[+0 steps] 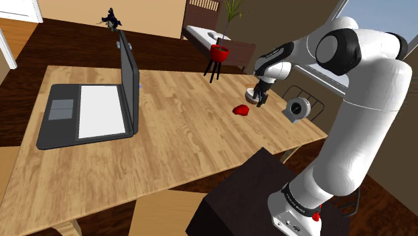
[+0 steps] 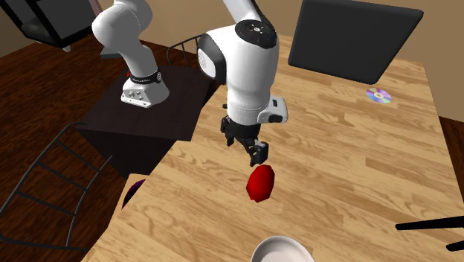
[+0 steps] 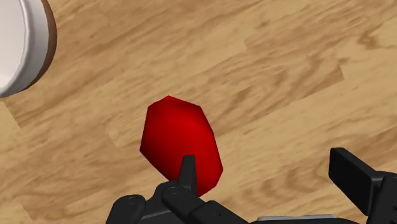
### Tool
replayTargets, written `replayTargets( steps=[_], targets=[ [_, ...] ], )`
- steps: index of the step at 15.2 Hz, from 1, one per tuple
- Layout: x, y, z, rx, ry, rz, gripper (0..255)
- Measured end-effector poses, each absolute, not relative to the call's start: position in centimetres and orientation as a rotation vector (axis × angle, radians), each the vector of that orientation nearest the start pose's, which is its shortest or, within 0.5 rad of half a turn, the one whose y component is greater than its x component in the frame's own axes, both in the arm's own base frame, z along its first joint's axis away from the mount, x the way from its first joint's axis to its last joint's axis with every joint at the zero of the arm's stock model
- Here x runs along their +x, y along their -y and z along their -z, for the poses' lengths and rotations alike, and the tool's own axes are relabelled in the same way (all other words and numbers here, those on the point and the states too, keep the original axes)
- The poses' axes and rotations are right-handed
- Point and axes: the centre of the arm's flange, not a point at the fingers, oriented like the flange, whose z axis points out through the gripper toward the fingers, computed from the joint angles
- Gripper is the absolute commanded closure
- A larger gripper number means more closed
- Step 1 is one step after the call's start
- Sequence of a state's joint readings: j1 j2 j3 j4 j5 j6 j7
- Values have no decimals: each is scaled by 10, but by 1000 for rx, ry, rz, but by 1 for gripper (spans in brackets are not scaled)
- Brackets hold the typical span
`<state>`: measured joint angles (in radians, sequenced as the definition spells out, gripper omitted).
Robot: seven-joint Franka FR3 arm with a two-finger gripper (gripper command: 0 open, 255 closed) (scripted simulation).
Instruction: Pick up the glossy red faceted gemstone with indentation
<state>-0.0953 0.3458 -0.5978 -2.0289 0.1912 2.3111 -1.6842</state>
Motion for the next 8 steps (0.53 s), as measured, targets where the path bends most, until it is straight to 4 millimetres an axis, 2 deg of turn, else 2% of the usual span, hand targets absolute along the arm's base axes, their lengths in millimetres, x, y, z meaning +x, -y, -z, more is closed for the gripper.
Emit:
replayTargets(
  steps=[6, 8],
  targets=[
    [517, 417, -258, -2755, 1519, -63, 0],
    [524, 424, -245, -2735, 1544, -60, 0]
  ],
)
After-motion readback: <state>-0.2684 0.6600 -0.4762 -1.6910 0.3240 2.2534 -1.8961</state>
